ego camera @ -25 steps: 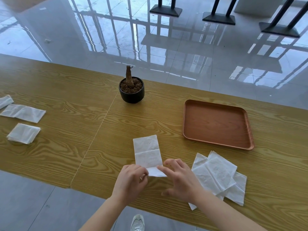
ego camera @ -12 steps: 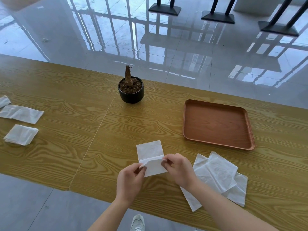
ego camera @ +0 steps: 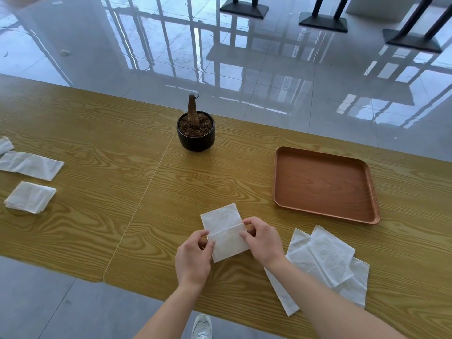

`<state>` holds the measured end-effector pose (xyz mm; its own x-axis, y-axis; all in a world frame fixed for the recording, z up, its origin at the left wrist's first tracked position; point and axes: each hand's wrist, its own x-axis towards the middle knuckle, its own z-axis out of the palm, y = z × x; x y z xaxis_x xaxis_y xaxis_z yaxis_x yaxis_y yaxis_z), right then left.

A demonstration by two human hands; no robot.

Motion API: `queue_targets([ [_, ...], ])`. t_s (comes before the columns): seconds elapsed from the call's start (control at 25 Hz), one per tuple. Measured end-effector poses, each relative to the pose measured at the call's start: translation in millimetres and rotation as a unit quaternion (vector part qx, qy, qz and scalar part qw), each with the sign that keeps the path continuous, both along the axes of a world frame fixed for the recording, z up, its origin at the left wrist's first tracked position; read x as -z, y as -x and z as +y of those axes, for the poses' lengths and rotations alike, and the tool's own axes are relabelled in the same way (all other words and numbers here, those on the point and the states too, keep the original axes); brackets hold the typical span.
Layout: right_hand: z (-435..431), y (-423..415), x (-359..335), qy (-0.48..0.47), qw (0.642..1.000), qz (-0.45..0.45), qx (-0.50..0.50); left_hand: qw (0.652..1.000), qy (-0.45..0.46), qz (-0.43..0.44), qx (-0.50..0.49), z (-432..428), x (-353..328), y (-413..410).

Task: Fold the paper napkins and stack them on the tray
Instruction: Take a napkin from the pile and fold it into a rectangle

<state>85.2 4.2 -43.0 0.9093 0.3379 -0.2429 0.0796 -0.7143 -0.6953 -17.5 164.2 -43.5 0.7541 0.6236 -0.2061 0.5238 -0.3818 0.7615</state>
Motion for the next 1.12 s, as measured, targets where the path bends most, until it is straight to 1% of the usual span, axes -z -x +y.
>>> queue_targets([
  [0.28,-1.0,-0.4,1.4,0.008,1.0,0.007,0.007,1.0,-0.005,0.013,-0.004,-2.4,-0.6,-5.7],
  [0.56,2.5,-4.1,2.9,0.032,0.999,0.0,-0.004,0.996,-0.077,0.023,0.04,-1.9,0.3,0.1],
  [0.64,0.9,-1.8,1.3,0.033,0.999,-0.014,0.0,0.993,-0.099,0.014,0.059,-2.9,-1.6,3.9],
  [0.72,-5.1,4.6,-0.8,0.03,0.996,-0.078,-0.025,0.974,-0.178,-0.025,0.135,-7.1,1.1,11.1],
  [0.76,-8.9,10.0,0.4,0.032,0.99,-0.123,-0.066,0.954,-0.231,-0.041,0.186,-9.7,3.7,16.7],
  [0.84,-17.8,23.2,3.8,0.057,0.964,-0.199,-0.166,0.911,-0.306,-0.035,0.275,-11.5,7.9,26.6],
  [0.88,-21.9,28.2,4.7,0.08,0.95,-0.219,-0.207,0.898,-0.323,-0.018,0.299,-11.4,10.0,29.7],
  [0.96,-27.2,34.5,6.1,0.124,0.933,-0.231,-0.247,0.883,-0.337,0.021,0.327,-9.0,13.8,34.2],
  [1.12,-33.4,42.6,1.1,0.161,0.932,-0.224,-0.237,0.849,-0.356,0.04,0.39,-2.3,14.2,29.2],
])
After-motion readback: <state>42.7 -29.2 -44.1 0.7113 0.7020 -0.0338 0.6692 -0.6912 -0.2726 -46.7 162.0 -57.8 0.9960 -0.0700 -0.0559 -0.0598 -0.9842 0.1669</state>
